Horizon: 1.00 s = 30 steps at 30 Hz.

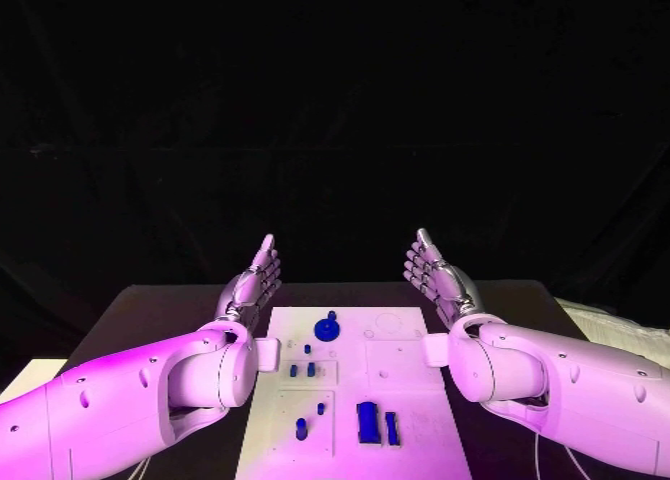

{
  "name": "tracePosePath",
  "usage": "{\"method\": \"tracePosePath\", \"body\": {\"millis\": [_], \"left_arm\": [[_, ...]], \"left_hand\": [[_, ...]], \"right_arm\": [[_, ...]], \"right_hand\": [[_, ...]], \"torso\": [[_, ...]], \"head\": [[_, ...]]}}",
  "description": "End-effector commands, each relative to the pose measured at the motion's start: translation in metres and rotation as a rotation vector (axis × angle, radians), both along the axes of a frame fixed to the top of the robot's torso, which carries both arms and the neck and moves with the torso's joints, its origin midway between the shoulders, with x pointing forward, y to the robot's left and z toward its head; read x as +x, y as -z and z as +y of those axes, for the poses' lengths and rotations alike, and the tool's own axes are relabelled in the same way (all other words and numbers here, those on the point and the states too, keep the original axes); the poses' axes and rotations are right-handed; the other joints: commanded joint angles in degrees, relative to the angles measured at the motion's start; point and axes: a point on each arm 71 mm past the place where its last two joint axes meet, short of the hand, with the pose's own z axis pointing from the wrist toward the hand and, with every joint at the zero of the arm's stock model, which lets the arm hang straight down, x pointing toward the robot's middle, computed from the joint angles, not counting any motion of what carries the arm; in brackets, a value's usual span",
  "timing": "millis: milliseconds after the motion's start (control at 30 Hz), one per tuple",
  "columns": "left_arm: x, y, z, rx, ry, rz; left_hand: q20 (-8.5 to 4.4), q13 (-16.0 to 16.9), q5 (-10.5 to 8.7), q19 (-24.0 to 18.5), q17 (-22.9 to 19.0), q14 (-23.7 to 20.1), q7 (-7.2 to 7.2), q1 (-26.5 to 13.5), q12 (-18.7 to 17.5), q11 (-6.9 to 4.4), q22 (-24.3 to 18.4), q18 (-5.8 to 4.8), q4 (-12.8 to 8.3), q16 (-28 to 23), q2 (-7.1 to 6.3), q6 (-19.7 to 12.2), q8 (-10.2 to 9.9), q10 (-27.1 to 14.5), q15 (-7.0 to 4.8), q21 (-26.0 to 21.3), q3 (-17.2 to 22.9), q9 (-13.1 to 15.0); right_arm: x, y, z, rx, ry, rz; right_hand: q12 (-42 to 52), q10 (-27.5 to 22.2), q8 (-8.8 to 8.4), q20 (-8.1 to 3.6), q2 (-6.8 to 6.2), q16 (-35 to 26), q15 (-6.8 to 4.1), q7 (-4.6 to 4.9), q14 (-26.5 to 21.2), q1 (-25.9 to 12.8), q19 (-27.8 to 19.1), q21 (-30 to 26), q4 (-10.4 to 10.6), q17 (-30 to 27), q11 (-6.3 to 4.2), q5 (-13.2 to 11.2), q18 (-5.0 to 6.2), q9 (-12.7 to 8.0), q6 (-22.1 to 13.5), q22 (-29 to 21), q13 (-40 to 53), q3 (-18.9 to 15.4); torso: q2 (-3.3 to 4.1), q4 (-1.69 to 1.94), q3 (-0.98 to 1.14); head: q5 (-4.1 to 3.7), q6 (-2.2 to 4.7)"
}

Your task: Assemble the parts on the task board

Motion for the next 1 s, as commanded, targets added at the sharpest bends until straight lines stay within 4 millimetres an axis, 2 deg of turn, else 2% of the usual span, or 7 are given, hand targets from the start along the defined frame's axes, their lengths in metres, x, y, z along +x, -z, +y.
{"method": "tracePosePath", "body": {"millis": [33, 200, 233, 767, 800, 933, 1000], "left_arm": [[-0.0002, -0.0058, 0.0018, 0.058, -0.038, -0.072], [-0.0002, -0.0058, 0.0018, 0.058, -0.038, -0.072], [-0.0002, -0.0058, 0.0018, 0.058, -0.038, -0.072], [-0.0002, -0.0058, 0.0018, 0.058, -0.038, -0.072], [-0.0002, -0.0058, 0.0018, 0.058, -0.038, -0.072], [-0.0002, -0.0058, 0.0018, 0.058, -0.038, -0.072], [-0.0002, -0.0058, 0.0018, 0.058, -0.038, -0.072]], "left_hand": [[-3.38, -0.1, -0.37, -4.1, -0.2, -5.2, -0.6, -7.6, -0.3, -0.55, -2.4, -2.06, 0.0, -1.1, 0.03, -5.5, -0.4, -5.7, -0.3, -0.3, -3.7, -0.1], [-3.38, -0.1, -0.37, -5.4, -0.2, -7.0, -0.6, -10.4, -0.3, -0.55, -3.2, -2.06, 0.0, -1.1, 0.03, -7.5, -0.4, -7.8, -0.3, -0.3, -3.7, -0.1], [-3.38, -0.1, -0.37, -5.8, -0.2, -7.4, -0.6, -10.9, -0.3, -0.55, -7.3, -2.06, 0.0, -1.1, 0.03, -7.9, -0.4, -8.2, -0.3, -0.3, -3.7, -0.1], [-3.38, -0.1, -0.37, -12.6, -0.2, -11.2, -0.6, -16.7, -0.3, -0.55, -7.3, -2.06, 0.0, -1.1, 0.03, -11.9, -0.4, -12.5, -0.3, -0.3, -3.7, -0.1], [-3.38, -0.1, -0.37, -12.6, -0.2, -11.5, -0.6, -17.0, -0.3, -0.55, -7.3, -2.06, 0.0, -1.1, 0.03, -12.3, -0.4, -12.7, -0.3, -0.3, -3.7, -0.1], [-3.38, -0.1, -0.37, -12.6, -0.2, -15.7, -0.6, -17.8, -0.3, -0.55, -7.3, -2.06, 0.0, -1.1, 0.03, -12.8, -0.4, -13.3, -0.3, -0.3, -3.7, -0.1], [-3.38, -0.1, -0.37, -12.6, -0.2, -15.7, -0.6, -18.2, -0.3, -0.55, -7.3, -2.06, 0.0, -1.1, 0.03, -16.8, -0.4, -17.4, -0.3, -0.3, -3.7, -0.1]], "right_arm": [[-0.0001, -0.003, -0.0038, -0.007, 0.06, -0.036], [-0.0001, -0.003, -0.0038, -0.007, 0.06, -0.036], [-0.0001, -0.003, -0.0038, -0.007, 0.06, -0.036], [-0.0001, -0.003, -0.0038, -0.007, 0.06, -0.036], [-0.0001, -0.003, -0.0038, -0.007, 0.06, -0.036], [-0.0001, -0.003, -0.0038, -0.007, 0.06, -0.036], [-0.0001, -0.003, -0.0038, -0.007, 0.06, -0.036]], "right_hand": [[-0.4, -6.0, -0.41, -1.19, 0.0, -0.4, -0.1, -0.58, -6.0, -7.7, -5.6, -1.0, 0.0, -2.4, -0.21, -0.5, -2.6, -0.5, -5.3, -0.5, -0.6, -1.3], [-0.4, -8.2, -0.41, -1.19, 0.0, -0.4, -0.1, -0.58, -8.2, -10.4, -7.7, -1.0, 0.0, -2.4, -0.21, -0.5, -2.6, -0.5, -7.2, -0.5, -0.6, -1.3], [-0.4, -8.6, -0.41, -1.19, 0.0, -0.4, -0.1, -0.58, -8.6, -11.0, -8.1, -1.0, 0.0, -2.4, -0.21, -0.5, -2.6, -0.5, -7.6, -0.5, -0.6, -1.3], [-0.4, -13.1, -0.41, -1.19, 0.0, -0.4, -0.1, -0.58, -13.1, -16.7, -12.3, -1.0, 0.0, -2.4, -0.21, -0.5, -2.6, -0.5, -11.6, -0.5, -0.6, -1.3], [-0.4, -14.2, -0.41, -1.19, 0.0, -0.4, -0.1, -0.58, -14.1, -18.0, -17.2, -1.0, 0.0, -2.4, -0.21, -0.5, -2.6, -0.5, -16.2, -0.5, -0.6, -1.3], [-0.4, -18.4, -0.41, -1.19, 0.0, -0.4, -0.1, -0.58, -18.3, -23.5, -17.2, -1.0, 0.0, -2.4, -0.21, -0.5, -2.6, -0.5, -16.2, -0.5, -0.6, -1.3], [-0.4, -18.4, -0.41, -1.19, 0.0, -0.4, -0.1, -0.58, -18.3, -23.5, -17.2, -1.0, 0.0, -2.4, -0.21, -0.5, -2.6, -0.5, -16.2, -0.5, -0.6, -1.3]], "torso": [[-0.01, 0.02, 0.03], [-0.01, 0.02, 0.03], [-0.01, 0.02, 0.03], [-0.01, 0.02, 0.03], [-0.01, 0.02, 0.03], [-0.01, 0.02, 0.03], [-0.01, 0.02, 0.03]], "head": [[0.0, 0.02], [0.0, 0.02], [0.0, 0.02], [0.0, 0.02], [0.0, 0.02], [0.0, 0.02], [0.0, 0.02]]}}
